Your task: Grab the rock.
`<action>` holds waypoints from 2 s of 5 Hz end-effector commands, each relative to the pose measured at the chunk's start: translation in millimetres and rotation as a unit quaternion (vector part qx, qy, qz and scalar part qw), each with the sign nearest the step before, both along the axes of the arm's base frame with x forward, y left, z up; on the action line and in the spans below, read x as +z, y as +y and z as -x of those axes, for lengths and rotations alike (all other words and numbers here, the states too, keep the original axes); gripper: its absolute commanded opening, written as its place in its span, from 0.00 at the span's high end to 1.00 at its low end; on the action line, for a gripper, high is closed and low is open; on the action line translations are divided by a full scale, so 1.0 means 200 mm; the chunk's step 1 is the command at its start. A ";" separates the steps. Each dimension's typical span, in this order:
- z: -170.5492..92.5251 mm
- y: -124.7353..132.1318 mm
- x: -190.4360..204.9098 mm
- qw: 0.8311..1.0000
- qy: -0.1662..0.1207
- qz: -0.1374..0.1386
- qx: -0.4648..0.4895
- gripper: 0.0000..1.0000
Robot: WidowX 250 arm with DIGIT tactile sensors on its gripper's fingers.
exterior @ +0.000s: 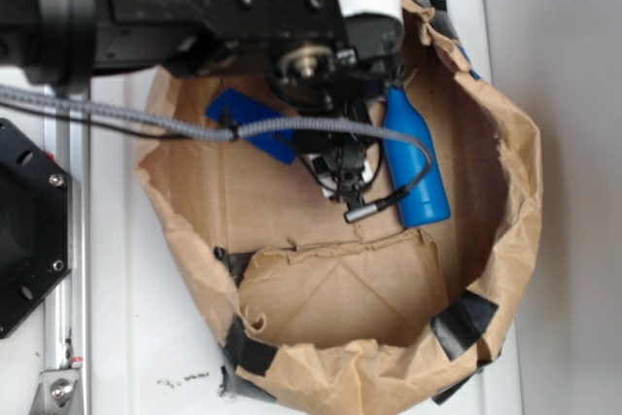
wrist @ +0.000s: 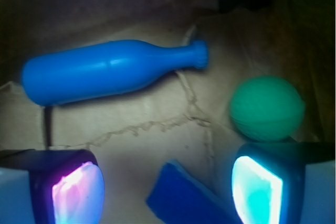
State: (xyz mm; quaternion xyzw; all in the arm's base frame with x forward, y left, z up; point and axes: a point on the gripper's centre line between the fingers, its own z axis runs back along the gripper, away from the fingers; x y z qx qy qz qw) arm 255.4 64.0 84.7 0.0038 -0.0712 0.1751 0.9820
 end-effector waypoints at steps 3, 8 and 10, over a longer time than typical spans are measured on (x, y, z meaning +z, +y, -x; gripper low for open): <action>0.37 0.16 0.07 0.984 -0.019 -0.033 0.171 0.00; 0.35 0.17 -0.01 0.981 -0.026 -0.083 0.171 0.00; -0.01 0.12 0.10 0.983 -0.047 -0.056 0.168 0.00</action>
